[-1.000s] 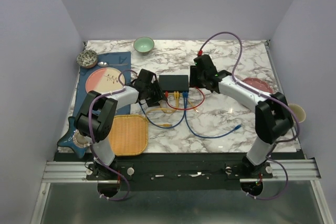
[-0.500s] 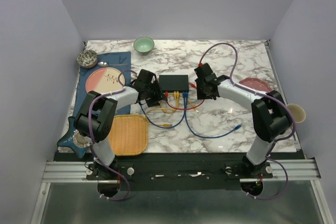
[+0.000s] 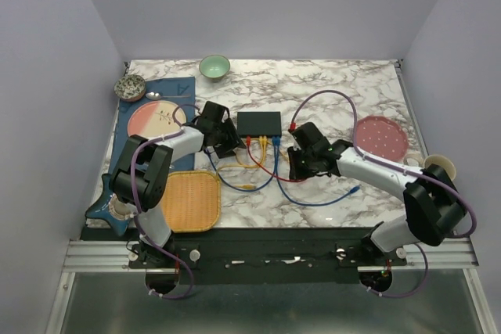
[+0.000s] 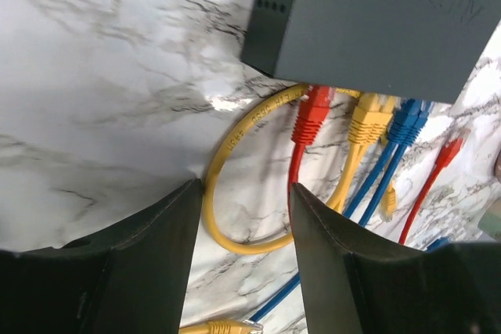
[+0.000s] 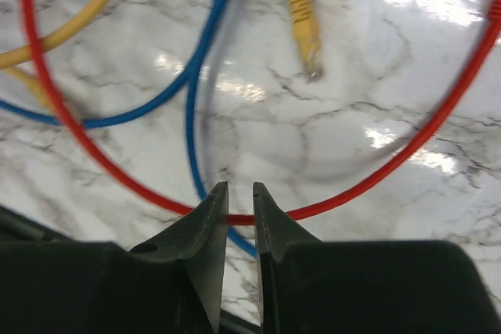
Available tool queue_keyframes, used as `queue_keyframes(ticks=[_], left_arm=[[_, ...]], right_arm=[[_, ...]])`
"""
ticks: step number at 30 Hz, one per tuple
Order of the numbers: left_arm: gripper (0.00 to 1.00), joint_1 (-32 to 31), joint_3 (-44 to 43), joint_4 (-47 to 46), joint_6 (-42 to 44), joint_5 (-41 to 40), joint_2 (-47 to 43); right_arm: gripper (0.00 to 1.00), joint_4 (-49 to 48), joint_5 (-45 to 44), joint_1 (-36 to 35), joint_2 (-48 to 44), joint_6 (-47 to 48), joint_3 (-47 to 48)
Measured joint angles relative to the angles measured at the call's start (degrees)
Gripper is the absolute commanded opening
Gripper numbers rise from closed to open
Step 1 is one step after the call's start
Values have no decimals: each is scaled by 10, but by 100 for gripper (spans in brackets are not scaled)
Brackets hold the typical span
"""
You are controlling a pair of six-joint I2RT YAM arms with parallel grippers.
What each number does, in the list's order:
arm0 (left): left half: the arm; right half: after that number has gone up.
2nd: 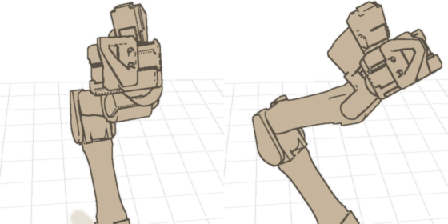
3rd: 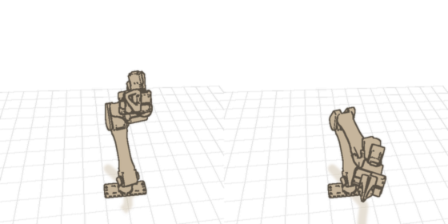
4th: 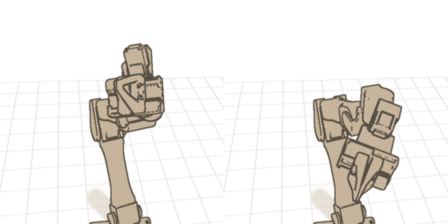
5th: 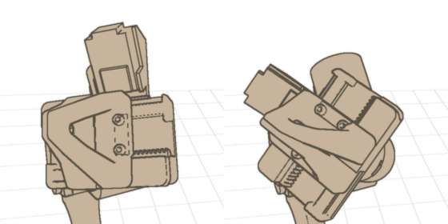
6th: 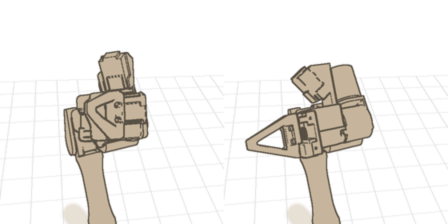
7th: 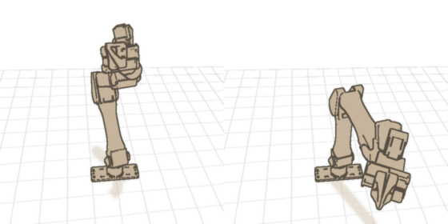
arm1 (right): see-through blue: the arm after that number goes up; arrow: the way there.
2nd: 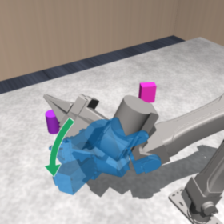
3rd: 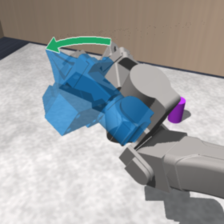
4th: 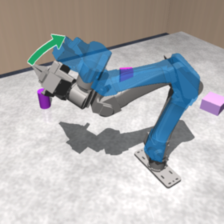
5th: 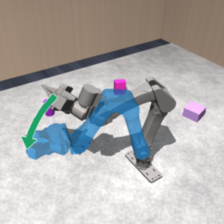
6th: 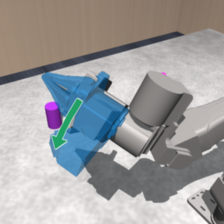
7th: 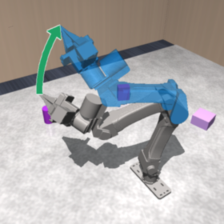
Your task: Pull the plug from the switch port
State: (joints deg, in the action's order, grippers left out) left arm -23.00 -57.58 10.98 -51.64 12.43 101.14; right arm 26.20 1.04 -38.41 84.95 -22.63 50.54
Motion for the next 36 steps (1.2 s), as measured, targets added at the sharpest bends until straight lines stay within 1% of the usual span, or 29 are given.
queue_keyframes(ticks=[3, 4, 5, 6, 7, 8, 10, 11, 12, 13, 14, 16, 17, 18, 19, 20, 22, 23, 25, 26, 29, 30, 31, 34, 36], left_arm=[[63, 17, -17, 24, 4, -2, 0], [63, 20, -23, 27, 5, -4, 0], [63, 25, -35, 36, 9, -8, 0], [63, 29, -48, 43, 11, -12, 0], [63, 33, -61, 48, 13, -16, 0], [64, 35, -73, 51, 15, -19, 0], [68, 37, -96, 56, 20, -27, 0], [73, 38, -108, 60, 22, -31, 0], [76, 38, -117, 61, 24, -34, 0], [77, 38, -125, 63, 24, -39, 0], [75, 38, -131, 63, 23, -41, 0], [68, 38, -134, 57, 20, -43, 0], [60, 38, -132, 50, 16, -42, 1], [56, 38, -130, 42, 13, -38, 2], [51, 38, -127, 28, 6, -27, 4], [41, 39, -124, 14, 6, -21, 7], [32, 38, -123, -18, -8, 2, 21], [25, 38, -124, -31, -9, 10, 29], [19, 37, -130, -50, -13, 30, 56], [16, 37, -133, -59, -17, 43, 71], [15, 34, -137, -78, -19, 76, 108], [15, 33, -137, -82, -19, 83, 115], [15, 31, -137, -88, -20, 94, 123], [15, 26, -138, -105, -22, 115, 133], [15, 22, -144, -115, -22, 127, 139]], right_arm=[[42, -8, 50, -4, -27, 4, 0], [56, -10, 61, -4, -35, 7, 0], [62, -10, 66, -4, -42, 8, 0], [70, -7, 66, -4, -49, 7, 1], [85, -2, 57, -4, -55, 6, 5], [90, 2, 40, -4, -61, 7, 11], [95, 7, -1, -5, -70, 1, 22], [95, 8, -22, -5, -71, -3, 29], [95, 8, -42, -5, -71, -5, 36], [90, 5, -56, -2, -69, -9, 42], [86, 2, -67, 2, -66, -13, 47], [77, -16, -78, 15, -54, -27, 56], [75, -29, -78, 24, -43, -35, 59], [72, -44, -77, 35, -28, -46, 65], [61, -56, -75, 41, -13, -52, 69], [56, -69, -71, 48, 5, -59, 77], [47, -92, -58, 61, 56, -71, 107], [45, -102, -52, 63, 76, -72, 120], [39, -121, -28, 66, 121, -79, 155], [38, -129, -17, 67, 137, -80, 167], [40, -150, 15, 73, 171, -88, 192], [42, -156, 24, 74, 176, -91, 193], [48, -165, 35, 77, 178, -95, 189], [56, -211, 70, 97, 177, -117, 153], [56, -244, 98, 118, 177, -134, 116]])
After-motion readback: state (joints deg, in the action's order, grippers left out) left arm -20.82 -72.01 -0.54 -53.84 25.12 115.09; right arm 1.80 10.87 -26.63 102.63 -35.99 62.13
